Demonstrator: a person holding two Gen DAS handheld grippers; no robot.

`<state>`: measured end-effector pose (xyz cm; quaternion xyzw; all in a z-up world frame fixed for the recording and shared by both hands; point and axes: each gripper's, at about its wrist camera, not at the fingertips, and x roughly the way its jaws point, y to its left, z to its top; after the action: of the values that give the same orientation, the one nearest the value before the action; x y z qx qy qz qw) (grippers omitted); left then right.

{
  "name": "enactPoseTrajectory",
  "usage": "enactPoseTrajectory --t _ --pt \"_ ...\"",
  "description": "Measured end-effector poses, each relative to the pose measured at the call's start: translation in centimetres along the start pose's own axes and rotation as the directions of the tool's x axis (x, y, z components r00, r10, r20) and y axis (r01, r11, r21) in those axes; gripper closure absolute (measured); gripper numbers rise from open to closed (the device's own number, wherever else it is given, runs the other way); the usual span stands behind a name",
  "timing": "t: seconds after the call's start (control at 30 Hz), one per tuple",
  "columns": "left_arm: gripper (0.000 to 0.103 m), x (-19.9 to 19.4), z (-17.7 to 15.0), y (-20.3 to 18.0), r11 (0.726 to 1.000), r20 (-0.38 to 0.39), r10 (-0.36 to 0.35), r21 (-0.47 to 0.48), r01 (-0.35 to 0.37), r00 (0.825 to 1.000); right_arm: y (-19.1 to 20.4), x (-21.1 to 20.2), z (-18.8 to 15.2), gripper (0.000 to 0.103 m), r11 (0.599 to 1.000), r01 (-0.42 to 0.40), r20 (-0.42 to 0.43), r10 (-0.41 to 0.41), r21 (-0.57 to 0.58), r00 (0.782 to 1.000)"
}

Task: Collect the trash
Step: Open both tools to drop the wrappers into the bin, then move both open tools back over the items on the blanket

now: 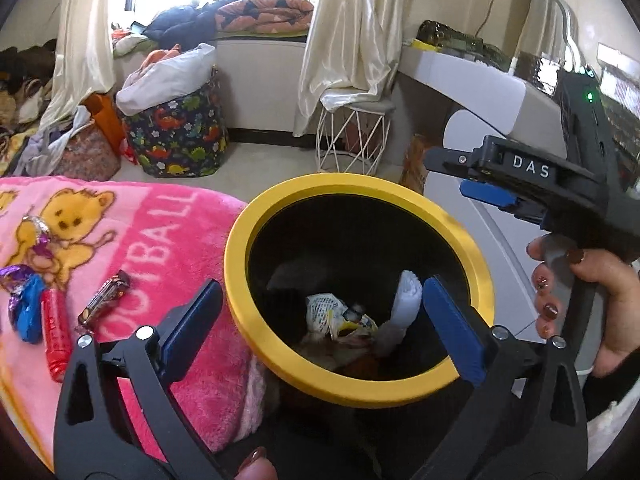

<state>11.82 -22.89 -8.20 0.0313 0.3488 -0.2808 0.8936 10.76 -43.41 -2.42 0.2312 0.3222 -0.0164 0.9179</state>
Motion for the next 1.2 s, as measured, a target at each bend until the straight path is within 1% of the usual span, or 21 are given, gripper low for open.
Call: enactPoseTrajectory --t 0.07,0.2,0.37,0.7,0.9,1.2 --pt "0.011 -0.5 0.0 0.1 1.000 0.008 0.014 -0.006 -0.014 1.000 0.3 0.0 -0.1 0.026 1.000 0.001 0.006 -0.001 -0.001 1.000" --pt "0.011 -1.3 0.1 0.6 0.999 0.024 0.028 -0.025 -0.027 0.999 0.9 0.1 0.0 0.024 1.000 0.001 0.009 -0.001 -0.018 1.000" --pt "0.011 -2.4 0.2 1.5 0.998 0.045 0.045 -0.052 -0.042 0.998 1.5 0.1 0.1 0.024 0.999 0.012 0.013 -0.012 -0.037 1.000" --pt "0.011 -4.5 0.2 3.5 0.992 0.076 0.087 -0.096 -0.080 0.993 3.2 -0.2 0.0 0.022 0.996 0.005 0.020 -0.004 -0.089 1.000" --pt "0.011 -5.4 -0.1 5.0 0.986 0.084 0.125 -0.123 -0.114 0.989 4.7 -0.2 -0.2 0.022 0.992 -0.001 0.021 0.004 -0.125 1.000" --pt "0.011 -7.4 -0.2 7.2 0.975 0.118 0.182 -0.152 -0.164 0.976 7.3 -0.6 -0.5 0.022 0.986 -0.030 0.043 0.037 -0.166 0.998"
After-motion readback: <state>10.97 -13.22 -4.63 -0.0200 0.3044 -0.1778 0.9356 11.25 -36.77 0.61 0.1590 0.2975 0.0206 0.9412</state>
